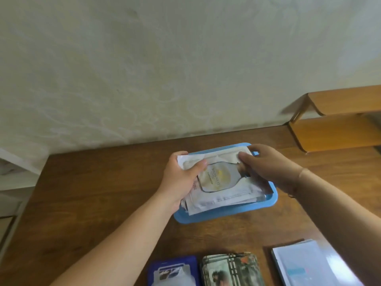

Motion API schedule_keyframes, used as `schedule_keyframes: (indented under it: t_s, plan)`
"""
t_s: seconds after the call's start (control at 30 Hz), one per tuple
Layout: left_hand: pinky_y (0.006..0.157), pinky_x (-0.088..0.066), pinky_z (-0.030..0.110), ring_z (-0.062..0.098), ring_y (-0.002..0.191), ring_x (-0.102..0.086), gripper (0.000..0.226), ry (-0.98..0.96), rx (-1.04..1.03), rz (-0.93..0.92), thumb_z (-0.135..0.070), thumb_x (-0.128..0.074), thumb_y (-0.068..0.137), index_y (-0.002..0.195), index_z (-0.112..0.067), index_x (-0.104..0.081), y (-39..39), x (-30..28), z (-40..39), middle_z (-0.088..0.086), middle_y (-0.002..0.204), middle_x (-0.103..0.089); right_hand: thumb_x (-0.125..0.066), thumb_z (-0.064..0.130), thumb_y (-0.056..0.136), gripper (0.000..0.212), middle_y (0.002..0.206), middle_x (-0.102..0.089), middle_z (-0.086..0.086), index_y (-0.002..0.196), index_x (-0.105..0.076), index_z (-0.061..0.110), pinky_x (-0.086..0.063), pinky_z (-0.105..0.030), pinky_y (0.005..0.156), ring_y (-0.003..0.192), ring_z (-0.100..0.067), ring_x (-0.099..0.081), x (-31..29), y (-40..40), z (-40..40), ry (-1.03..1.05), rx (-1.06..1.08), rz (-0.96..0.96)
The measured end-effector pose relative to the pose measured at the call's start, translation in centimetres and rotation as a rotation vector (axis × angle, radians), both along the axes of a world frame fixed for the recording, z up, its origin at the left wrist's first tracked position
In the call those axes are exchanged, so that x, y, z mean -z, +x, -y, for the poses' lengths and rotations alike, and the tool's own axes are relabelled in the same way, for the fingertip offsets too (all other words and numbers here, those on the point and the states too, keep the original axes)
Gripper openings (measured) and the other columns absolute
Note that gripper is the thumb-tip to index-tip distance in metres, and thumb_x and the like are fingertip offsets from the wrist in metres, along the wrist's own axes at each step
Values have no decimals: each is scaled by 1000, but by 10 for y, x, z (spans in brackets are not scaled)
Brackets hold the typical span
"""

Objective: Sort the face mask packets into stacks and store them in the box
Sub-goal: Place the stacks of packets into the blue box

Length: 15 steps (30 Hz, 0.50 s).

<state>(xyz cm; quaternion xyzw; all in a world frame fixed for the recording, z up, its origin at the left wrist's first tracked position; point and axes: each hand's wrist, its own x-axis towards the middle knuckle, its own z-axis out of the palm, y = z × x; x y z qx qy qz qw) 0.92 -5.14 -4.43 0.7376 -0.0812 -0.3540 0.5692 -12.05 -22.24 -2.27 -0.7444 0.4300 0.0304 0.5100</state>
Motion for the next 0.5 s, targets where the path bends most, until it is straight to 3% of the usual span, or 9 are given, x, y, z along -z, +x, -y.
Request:
schedule_keyframes:
  t_s: [0.1,0.2,0.27,0.37,0.43,0.5]
  plan:
    - [76,-57,30,11,93,-63,55,117,-7,73,-37,-75,84,127,-31,-41,-6,8,13,-8,110,-58,-48,38,97,51,119,-60,-7,143,-32,24,-54,-33,72,87,-19,-62,10,7,-8,-171,16,-59]
    - [88,-52,31,15,104,-55,59,231,51,224,-39,-69,88,133,-32,-32,-7,20,23,-3,125,-50,-48,39,97,59,129,-55,-13,148,-21,24,-54,-37,85,93,-21,-61,18,12,-13,-206,-27,-56]
    - [90,-47,29,13,106,-50,59,272,88,351,-37,-66,91,136,-30,-29,-8,27,25,-1,130,-47,-57,43,92,79,135,-52,-13,151,-9,25,-49,-36,93,104,-23,-59,23,14,-15,-153,-98,-93]
    - [74,-39,24,9,89,-46,60,360,188,493,-37,-56,96,142,-32,-17,-14,37,25,0,128,-42,-68,43,83,102,129,-51,-16,150,9,33,-51,-41,94,98,-25,-62,32,13,-21,-138,-190,-144]
    - [58,-41,24,10,73,-51,65,482,262,506,-40,-50,98,143,-35,-4,-14,43,26,5,128,-38,-69,41,83,104,128,-47,-18,148,12,36,-51,-42,94,95,-26,-62,40,14,-25,-209,-214,-165]
    - [57,-46,27,16,74,-56,72,596,306,515,-41,-47,99,145,-37,8,-12,46,28,11,136,-33,-68,41,84,104,127,-45,-18,147,15,38,-50,-40,95,93,-26,-62,46,16,-29,-235,-218,-164]
